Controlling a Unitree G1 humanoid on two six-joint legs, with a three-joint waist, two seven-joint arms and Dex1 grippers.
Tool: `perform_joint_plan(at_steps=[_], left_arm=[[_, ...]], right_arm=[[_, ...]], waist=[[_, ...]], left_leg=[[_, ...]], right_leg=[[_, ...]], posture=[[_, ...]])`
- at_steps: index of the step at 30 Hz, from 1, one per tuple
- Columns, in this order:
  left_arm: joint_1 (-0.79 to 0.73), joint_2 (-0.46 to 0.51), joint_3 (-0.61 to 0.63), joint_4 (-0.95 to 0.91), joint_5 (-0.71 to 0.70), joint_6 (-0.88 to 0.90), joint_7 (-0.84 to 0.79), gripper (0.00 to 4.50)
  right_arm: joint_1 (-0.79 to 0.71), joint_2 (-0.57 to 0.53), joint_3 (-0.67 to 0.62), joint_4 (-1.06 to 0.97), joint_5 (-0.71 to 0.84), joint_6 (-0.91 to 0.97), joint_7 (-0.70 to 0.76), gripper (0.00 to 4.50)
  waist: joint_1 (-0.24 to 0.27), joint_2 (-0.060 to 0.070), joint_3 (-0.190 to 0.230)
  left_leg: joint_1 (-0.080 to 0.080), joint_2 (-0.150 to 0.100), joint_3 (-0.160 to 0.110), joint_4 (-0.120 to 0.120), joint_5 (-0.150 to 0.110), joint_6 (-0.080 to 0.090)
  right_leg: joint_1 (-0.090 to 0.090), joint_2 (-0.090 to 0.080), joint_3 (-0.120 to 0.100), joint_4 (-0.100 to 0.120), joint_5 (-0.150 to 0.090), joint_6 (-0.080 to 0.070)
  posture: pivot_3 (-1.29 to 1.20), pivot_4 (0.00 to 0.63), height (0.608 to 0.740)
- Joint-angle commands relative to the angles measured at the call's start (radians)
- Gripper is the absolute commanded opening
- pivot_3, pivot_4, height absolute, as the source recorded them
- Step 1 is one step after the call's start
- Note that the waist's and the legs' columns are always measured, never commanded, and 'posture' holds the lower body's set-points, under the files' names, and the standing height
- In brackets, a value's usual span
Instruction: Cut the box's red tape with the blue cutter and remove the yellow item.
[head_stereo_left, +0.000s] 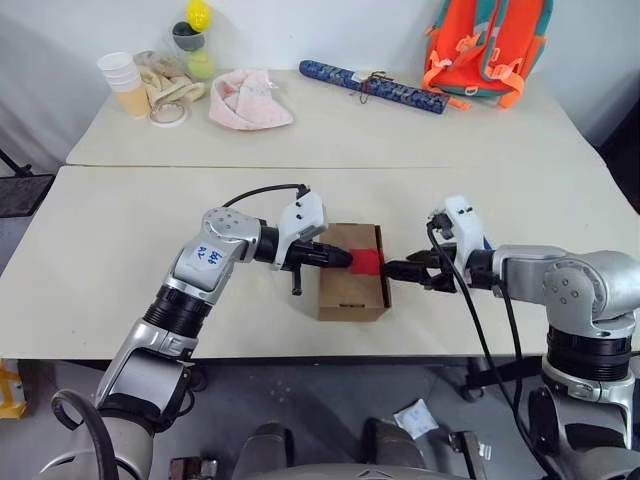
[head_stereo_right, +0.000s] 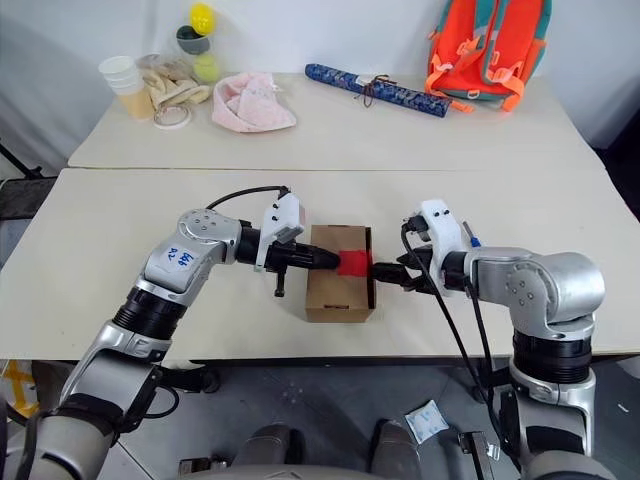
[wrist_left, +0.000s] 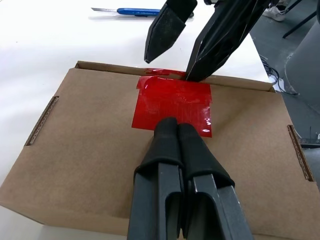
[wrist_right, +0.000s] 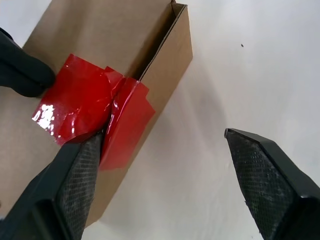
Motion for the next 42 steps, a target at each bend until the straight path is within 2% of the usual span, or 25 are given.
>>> perform_joint_plan(at_steps=[1, 8, 19, 22, 26, 32, 37, 42], left_arm=[[0.017, 0.002, -0.008, -0.008, 0.015, 0.011, 0.004, 0.00], [0.034, 0.013, -0.010, -0.024, 0.015, 0.021, 0.002, 0.00], [0.034, 0.020, -0.011, -0.024, 0.020, 0.024, -0.001, 0.00], [0.035, 0.023, -0.010, -0.027, 0.020, 0.027, -0.002, 0.00], [0.034, 0.026, -0.007, -0.023, 0.020, 0.022, -0.002, 0.00], [0.028, 0.025, -0.006, -0.012, 0.022, 0.012, -0.002, 0.00], [0.026, 0.021, -0.006, -0.005, 0.022, 0.003, -0.001, 0.00], [0.033, 0.016, -0.006, -0.014, 0.019, 0.005, 0.003, 0.00]], right_arm=[[0.025, -0.042, 0.020, 0.002, -0.013, -0.012, -0.006, 4.02], [0.026, -0.090, 0.088, 0.004, -0.046, -0.063, -0.015, 4.02], [0.115, -0.266, 0.419, -0.094, -0.247, -0.397, 0.034, 4.02], [0.138, -0.266, 0.416, -0.114, -0.265, -0.435, 0.034, 4.02], [0.124, -0.239, 0.239, -0.091, -0.159, -0.364, 0.085, 4.02], [0.010, -0.203, 0.012, 0.101, 0.051, -0.099, 0.194, 4.02], [-0.093, -0.202, -0.003, 0.303, 0.101, 0.002, 0.252, 4.02], [-0.135, -0.209, 0.093, 0.413, 0.083, -0.027, 0.283, 4.02]], waist=[[0.000, 0.000, 0.000], [-0.002, 0.000, 0.000], [-0.002, 0.000, 0.000], [-0.001, 0.000, 0.000], [0.000, 0.000, 0.000], [-0.001, 0.000, 0.000], [-0.002, 0.000, -0.001], [-0.003, 0.000, -0.001]], left_leg=[[0.000, 0.000, 0.000, 0.000, 0.000, 0.000], [0.000, 0.000, 0.000, 0.000, 0.000, 0.000], [0.001, 0.000, 0.000, 0.000, 0.000, 0.000], [0.001, 0.000, 0.000, 0.000, 0.000, 0.000], [0.001, 0.000, 0.000, 0.000, 0.000, 0.000], [0.001, 0.000, 0.000, 0.000, 0.000, 0.000], [0.001, 0.000, 0.000, 0.000, 0.000, 0.000], [0.001, 0.000, 0.000, 0.000, 0.000, 0.000]], right_leg=[[0.000, 0.000, 0.000, 0.000, 0.000, 0.000], [0.000, 0.000, 0.000, 0.000, 0.000, 0.000], [0.000, 0.000, 0.000, -0.001, 0.000, 0.000], [0.001, 0.000, 0.000, -0.001, 0.000, 0.000], [0.001, 0.000, 0.000, -0.001, 0.000, 0.000], [0.001, 0.000, 0.000, -0.001, 0.000, 0.000], [0.001, 0.000, 0.000, -0.001, 0.000, 0.000], [0.001, 0.000, 0.000, -0.001, 0.000, 0.000]], posture=[[0.00, 0.150, 0.740], [0.00, 0.150, 0.740], [0.00, 0.150, 0.740], [0.00, 0.150, 0.740], [0.00, 0.150, 0.740], [0.00, 0.150, 0.740], [0.00, 0.150, 0.740], [0.00, 0.150, 0.740]])
